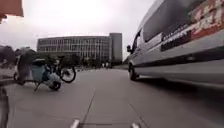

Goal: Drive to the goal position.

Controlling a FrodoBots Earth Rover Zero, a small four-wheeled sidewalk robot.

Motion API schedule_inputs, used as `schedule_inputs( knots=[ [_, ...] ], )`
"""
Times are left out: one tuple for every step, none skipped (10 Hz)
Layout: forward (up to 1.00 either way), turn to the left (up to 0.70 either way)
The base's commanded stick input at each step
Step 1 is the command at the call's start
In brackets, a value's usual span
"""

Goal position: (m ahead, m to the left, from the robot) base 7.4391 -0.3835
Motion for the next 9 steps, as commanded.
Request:
schedule_inputs(
  knots=[
    [0.7,0.0],
    [0.7,0.0],
    [0.7,-0.03],
    [0.7,-0.11],
    [0.7,-0.23],
    [0.7,-0.11],
    [0.7,0.0],
    [0.7,0.0],
    [0.7,0.0]
  ],
)
